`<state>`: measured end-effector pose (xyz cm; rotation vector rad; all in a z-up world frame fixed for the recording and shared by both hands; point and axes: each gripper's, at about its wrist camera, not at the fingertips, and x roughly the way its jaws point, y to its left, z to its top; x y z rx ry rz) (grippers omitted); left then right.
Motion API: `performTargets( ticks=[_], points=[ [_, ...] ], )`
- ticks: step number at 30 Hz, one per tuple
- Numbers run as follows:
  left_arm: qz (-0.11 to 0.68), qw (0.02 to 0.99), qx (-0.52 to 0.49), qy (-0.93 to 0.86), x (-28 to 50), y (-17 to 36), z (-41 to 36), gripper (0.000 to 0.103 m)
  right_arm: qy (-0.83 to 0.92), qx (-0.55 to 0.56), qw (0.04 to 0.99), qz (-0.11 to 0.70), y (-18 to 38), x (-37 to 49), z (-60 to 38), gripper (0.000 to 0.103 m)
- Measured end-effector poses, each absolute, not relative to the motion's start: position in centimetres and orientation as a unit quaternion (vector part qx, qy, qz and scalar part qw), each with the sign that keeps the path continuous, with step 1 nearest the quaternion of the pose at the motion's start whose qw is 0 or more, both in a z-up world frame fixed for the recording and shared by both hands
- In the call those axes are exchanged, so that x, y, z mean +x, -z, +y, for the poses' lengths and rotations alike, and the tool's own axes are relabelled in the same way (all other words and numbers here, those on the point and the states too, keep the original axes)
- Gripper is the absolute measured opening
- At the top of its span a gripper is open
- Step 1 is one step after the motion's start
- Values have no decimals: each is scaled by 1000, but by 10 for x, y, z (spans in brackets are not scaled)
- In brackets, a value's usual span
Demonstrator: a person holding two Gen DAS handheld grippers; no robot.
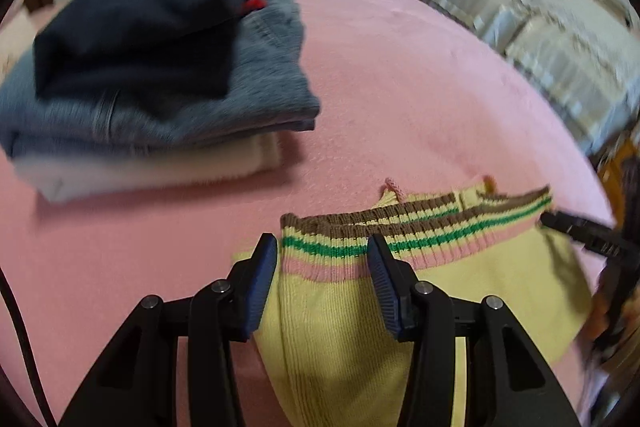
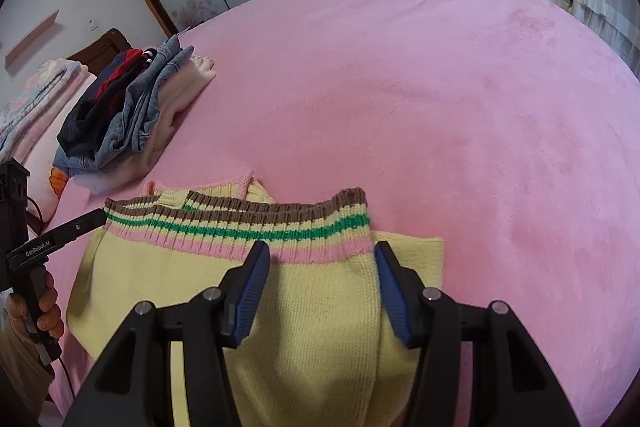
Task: Fold large clothes
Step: 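Grasp the hem with both tools and fold it up toward the collar, then lay the hem down on the collar and open both tools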
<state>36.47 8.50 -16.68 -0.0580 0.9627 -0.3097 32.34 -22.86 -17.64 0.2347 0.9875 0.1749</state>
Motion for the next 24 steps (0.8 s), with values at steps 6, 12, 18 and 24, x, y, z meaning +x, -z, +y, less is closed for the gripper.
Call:
performTargets(
  ticks=[6, 12, 18, 24],
  points=[
    [467, 868, 35, 164, 373, 173, 74, 28, -79, 69, 878, 467, 173, 325, -222, 54],
    [455, 871, 73, 170, 376, 176, 67, 12, -84, 38, 882, 463, 172, 332, -217, 45],
    [417, 889, 155, 110, 362, 173, 51, 9, -57, -23, 884, 464, 175, 336, -208, 8],
    [402, 913, 50, 45, 359, 149, 82, 8, -33, 47, 909, 413, 148, 324, -232, 7]
  ],
)
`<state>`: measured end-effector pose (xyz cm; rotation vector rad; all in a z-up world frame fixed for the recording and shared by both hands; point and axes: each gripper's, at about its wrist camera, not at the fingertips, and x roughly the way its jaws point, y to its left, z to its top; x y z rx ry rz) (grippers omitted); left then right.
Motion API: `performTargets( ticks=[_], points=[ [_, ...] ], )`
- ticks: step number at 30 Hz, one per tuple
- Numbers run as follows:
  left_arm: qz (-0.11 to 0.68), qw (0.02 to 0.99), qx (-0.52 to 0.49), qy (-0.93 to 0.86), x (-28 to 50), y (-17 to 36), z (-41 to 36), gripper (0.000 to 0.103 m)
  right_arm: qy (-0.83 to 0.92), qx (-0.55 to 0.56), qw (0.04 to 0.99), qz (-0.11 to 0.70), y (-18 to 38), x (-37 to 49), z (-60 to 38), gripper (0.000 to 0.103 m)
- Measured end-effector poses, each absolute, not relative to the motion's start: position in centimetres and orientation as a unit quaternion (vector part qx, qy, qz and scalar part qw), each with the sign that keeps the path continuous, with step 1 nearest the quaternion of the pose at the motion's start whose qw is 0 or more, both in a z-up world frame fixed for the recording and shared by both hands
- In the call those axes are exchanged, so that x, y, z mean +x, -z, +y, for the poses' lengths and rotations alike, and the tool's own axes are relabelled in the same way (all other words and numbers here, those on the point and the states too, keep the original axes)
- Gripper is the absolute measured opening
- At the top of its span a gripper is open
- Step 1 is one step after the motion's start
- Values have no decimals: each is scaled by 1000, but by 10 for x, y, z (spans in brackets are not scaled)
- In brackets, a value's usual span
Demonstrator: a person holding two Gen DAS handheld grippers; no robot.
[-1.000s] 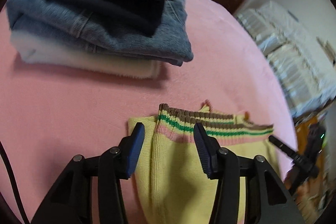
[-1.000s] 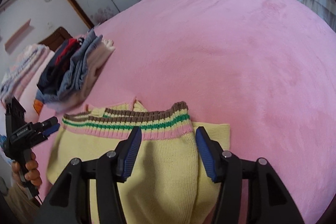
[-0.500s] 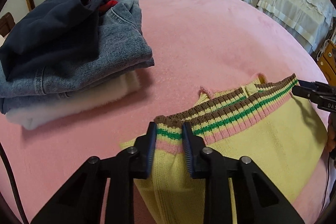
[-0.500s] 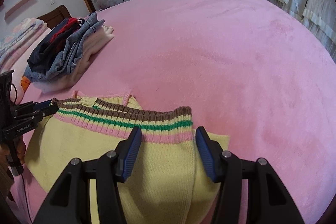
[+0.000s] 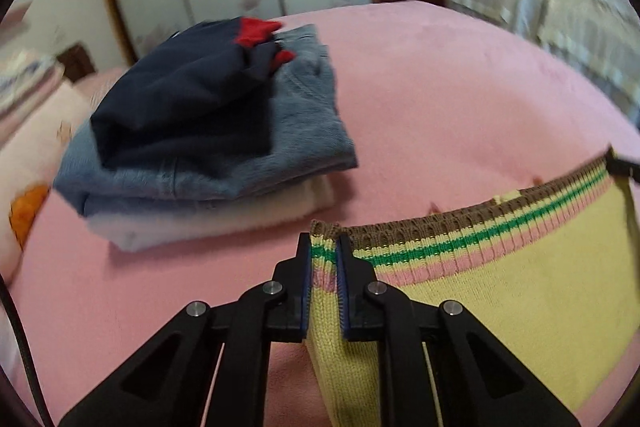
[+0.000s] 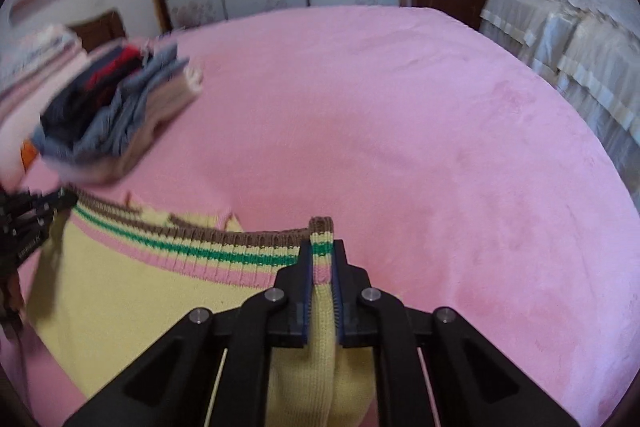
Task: Fold large clothes
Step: 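Lay the hem down on the collar and open both tools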
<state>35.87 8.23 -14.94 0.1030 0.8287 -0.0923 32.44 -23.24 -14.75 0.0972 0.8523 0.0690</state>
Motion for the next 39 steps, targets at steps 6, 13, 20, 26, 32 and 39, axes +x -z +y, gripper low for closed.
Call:
performTargets(
  ticks=[6, 13, 20, 26, 32, 39],
  points=[
    [457, 889, 12, 24, 385, 180, 82, 8, -4, 68, 887, 457, 179, 347, -243, 7],
    [471, 882, 8, 26, 389, 197, 84, 11, -1, 65, 873, 484, 195, 353, -244, 8],
    [433, 901, -24, 24, 340, 143, 95, 37, -26, 82, 893, 442, 142, 312, -240, 11],
    [417, 901, -95, 67, 267, 130, 77, 40, -96, 75, 893, 432, 124, 254, -188, 11],
    [444, 893, -68, 0, 242, 167, 64, 40, -119, 31, 881, 456, 158, 222, -130, 11],
    [461, 886, -34, -37, 229, 184, 85, 38, -46, 33, 883, 466, 180, 207, -183, 2]
  ],
)
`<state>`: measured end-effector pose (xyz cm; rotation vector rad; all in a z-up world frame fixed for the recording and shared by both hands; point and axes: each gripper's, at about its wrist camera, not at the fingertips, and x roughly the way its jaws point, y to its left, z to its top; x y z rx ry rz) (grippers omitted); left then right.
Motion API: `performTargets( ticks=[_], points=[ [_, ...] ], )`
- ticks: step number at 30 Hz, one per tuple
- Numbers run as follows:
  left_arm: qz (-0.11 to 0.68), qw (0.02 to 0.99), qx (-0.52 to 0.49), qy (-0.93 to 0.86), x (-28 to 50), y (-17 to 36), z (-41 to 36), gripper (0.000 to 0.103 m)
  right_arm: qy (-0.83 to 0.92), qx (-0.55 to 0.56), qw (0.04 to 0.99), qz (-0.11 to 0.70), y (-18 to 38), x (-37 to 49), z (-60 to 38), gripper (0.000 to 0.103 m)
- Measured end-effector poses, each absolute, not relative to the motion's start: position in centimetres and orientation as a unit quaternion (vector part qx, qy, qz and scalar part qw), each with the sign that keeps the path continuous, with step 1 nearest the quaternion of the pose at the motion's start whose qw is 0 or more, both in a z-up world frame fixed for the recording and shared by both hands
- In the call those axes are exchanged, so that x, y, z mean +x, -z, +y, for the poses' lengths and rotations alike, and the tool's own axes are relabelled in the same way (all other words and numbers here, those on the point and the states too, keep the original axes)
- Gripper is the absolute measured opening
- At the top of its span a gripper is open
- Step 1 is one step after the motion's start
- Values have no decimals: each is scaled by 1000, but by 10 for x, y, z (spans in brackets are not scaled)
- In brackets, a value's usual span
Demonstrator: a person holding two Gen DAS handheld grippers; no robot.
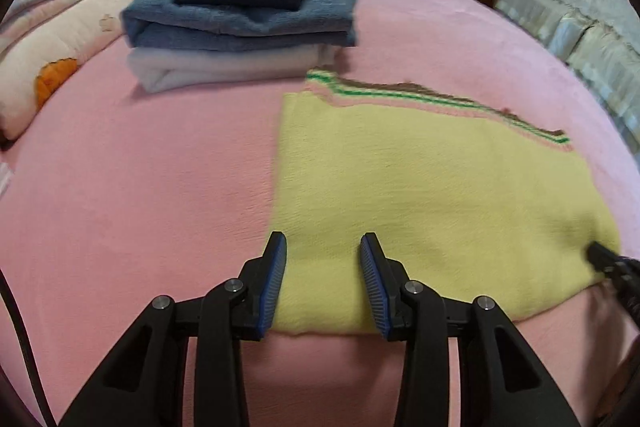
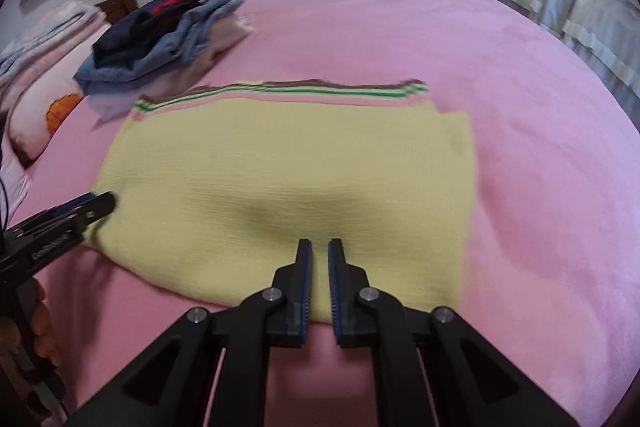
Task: Fold large clothes
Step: 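Lay the hem down on the collar and open both tools, then withdraw both tools from the folded cardigan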
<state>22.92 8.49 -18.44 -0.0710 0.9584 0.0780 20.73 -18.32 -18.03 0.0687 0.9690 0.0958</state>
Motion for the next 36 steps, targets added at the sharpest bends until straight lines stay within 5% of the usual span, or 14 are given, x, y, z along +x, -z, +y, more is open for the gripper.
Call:
performTargets(
  ticks=[2, 5, 36],
  points=[
    [473, 878, -54, -49, 230, 191, 98, 55, -39, 35, 881, 470, 183, 204, -198, 0],
    [479, 869, -117, -29, 227, 198, 119, 56, -40, 35, 879, 473, 186, 204, -198, 0],
    [522, 845, -113, -1, 215, 140, 89, 58, -43, 122, 866, 483, 155, 182, -202, 3]
  ],
)
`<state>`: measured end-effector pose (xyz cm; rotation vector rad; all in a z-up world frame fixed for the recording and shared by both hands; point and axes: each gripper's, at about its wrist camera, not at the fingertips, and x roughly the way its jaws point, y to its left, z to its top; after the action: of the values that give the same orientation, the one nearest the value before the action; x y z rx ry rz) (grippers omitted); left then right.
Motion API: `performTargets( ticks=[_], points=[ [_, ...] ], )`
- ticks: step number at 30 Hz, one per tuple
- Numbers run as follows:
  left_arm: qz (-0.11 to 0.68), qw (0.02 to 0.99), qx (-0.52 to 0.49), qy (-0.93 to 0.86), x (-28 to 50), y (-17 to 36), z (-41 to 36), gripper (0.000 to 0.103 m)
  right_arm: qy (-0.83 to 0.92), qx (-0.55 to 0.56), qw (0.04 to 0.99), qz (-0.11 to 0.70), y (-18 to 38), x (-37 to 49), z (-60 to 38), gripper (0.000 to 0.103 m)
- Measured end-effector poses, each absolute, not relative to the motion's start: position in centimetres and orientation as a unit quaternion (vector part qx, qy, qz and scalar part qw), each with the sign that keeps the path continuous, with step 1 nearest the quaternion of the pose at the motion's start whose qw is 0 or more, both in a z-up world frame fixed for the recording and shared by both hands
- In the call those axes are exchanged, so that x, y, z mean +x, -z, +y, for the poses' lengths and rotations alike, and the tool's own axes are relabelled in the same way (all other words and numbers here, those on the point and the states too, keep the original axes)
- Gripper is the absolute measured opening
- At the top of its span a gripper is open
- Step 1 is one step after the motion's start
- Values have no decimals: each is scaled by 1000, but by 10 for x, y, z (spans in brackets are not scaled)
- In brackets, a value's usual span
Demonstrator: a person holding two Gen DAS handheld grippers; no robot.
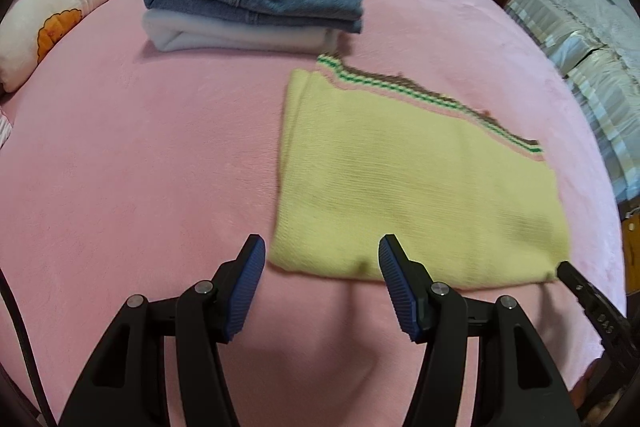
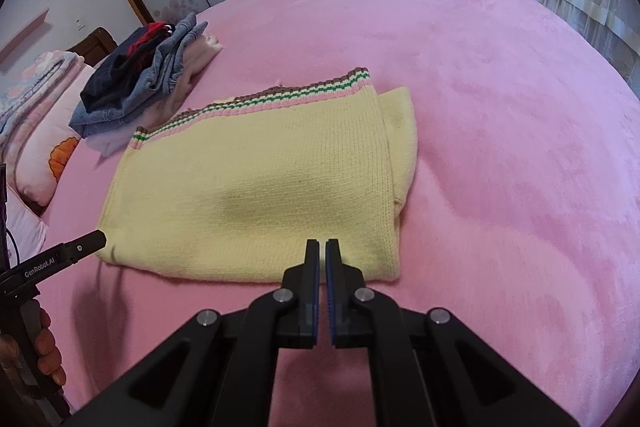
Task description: Fold large clothes
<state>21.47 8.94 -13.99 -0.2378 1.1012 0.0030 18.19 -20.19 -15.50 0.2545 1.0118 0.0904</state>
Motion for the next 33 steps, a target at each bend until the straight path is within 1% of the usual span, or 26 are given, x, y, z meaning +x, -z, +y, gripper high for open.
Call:
performTargets(
  ticks=[4, 5, 6, 7, 8, 9, 10, 15, 19, 22, 26, 29, 33],
  points=[
    [514, 850, -113, 12, 206, 121, 82, 59, -51, 118, 870, 476, 142, 175, -196, 4],
    [513, 850, -116, 17, 204, 115, 80, 61, -54, 117, 871, 474, 139, 173, -194, 7],
    [512, 850, -120, 24, 201, 111, 79, 62, -55, 116, 872, 472, 135, 171, -192, 15],
    [510, 850, -126, 32, 199, 106, 78, 63, -57, 114, 875, 468, 131, 169, -190, 19],
    [509, 850, -131, 37, 197, 103, 77, 65, -59, 112, 878, 462, 127, 166, -188, 27],
    [508, 850, -136, 42, 195, 99, 76, 67, -58, 108, 881, 457, 123, 164, -185, 30],
    [508, 849, -139, 46, 193, 97, 76, 70, -63, 104, 884, 452, 119, 163, -181, 30],
    [503, 846, -162, 66, 183, 90, 72, 70, -86, 91, 891, 436, 106, 155, -163, 30],
    [511, 832, -197, 87, 176, 100, 70, 70, -90, 59, 903, 415, 100, 148, -147, 30],
    [520, 816, -233, 100, 174, 119, 73, 70, -90, 41, 908, 407, 103, 146, -138, 30],
    [518, 792, -303, 117, 172, 149, 81, 70, -94, 41, 902, 419, 114, 148, -135, 30],
    [505, 773, -361, 130, 172, 176, 90, 70, -93, 42, 897, 431, 124, 149, -134, 30],
    [485, 765, -401, 133, 177, 203, 96, 70, -90, 40, 892, 440, 133, 153, -136, 30]
  ],
)
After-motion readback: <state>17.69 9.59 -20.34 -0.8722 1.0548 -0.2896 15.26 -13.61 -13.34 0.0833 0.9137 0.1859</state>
